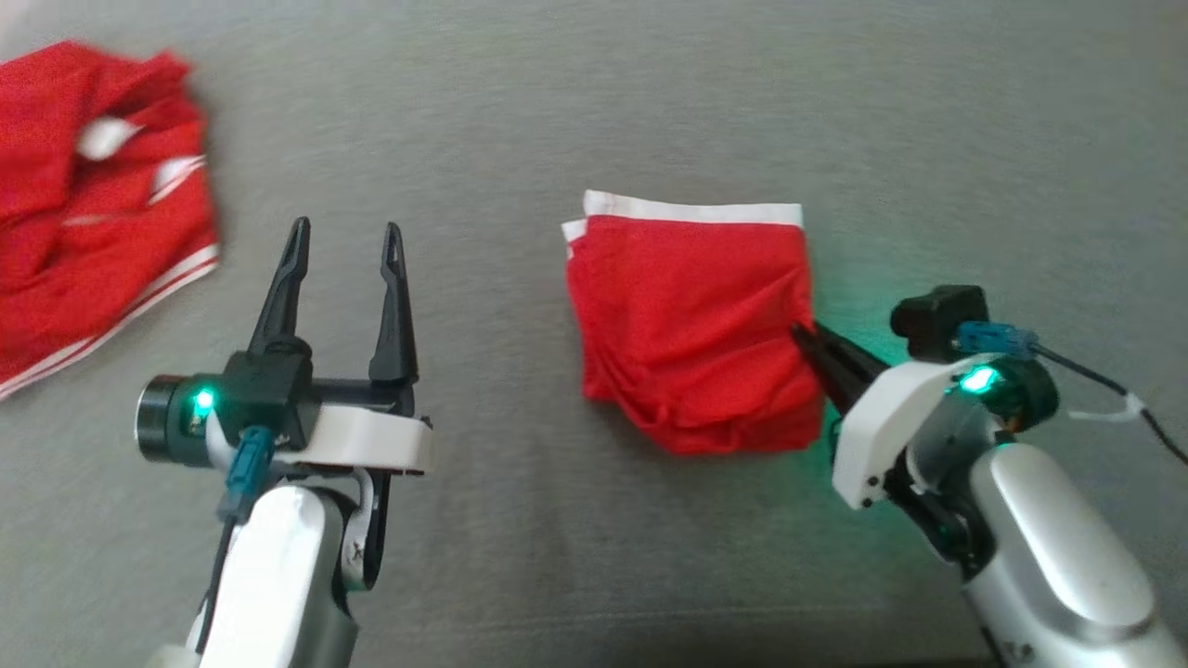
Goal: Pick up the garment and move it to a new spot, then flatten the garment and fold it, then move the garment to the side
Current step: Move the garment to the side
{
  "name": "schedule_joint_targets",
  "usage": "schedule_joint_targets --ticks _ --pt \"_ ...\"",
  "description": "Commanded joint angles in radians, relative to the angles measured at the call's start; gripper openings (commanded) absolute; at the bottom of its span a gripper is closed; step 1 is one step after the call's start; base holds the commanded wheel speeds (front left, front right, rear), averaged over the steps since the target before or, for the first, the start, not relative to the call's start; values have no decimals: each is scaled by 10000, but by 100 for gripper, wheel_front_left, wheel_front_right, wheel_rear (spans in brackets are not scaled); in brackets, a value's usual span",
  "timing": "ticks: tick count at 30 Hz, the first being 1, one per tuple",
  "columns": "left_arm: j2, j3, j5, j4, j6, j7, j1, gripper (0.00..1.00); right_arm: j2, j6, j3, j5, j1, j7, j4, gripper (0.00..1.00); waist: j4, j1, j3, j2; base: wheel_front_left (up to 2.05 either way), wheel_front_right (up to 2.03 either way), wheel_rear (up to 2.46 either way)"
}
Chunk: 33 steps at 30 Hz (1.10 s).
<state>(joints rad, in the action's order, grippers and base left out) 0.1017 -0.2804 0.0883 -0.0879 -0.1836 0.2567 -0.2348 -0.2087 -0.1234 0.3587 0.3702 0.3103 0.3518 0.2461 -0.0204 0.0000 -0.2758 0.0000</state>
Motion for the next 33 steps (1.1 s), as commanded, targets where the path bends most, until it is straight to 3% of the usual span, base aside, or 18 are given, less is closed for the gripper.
schedule_joint_targets --ticks 1,8,15,19,28,33 --pt "204 285 -109 374 43 50 -262 100 -150 -73 187 75 -31 -120 -376 0 778 0 -20 0 0 0 0" --pt "343 73 -212 452 210 22 -470 100 -687 -73 469 309 320 -336 -194 0 2462 0 -341 0 0 0 0" --pt "620 -216 -491 811 459 -421 -1053 100 -635 -73 671 617 1024 -877 291 0 3667 0 -1006 0 0 0 0" --pt "692 -416 -625 962 583 -643 -1336 100 -771 -73 410 732 1506 -1304 812 0 3989 0 -1316 0 0 0 0" --pt "720 -1044 -951 1244 936 -989 -1985 100 -1877 -73 -1448 442 2875 -2406 2340 0 4240 0 -1997 0 0 0 0" --pt "678 -1380 -1126 1295 1120 -1077 -2491 100 -2092 -73 -2210 360 3587 -2836 2892 0 4194 0 -2443 0 0 0 0"
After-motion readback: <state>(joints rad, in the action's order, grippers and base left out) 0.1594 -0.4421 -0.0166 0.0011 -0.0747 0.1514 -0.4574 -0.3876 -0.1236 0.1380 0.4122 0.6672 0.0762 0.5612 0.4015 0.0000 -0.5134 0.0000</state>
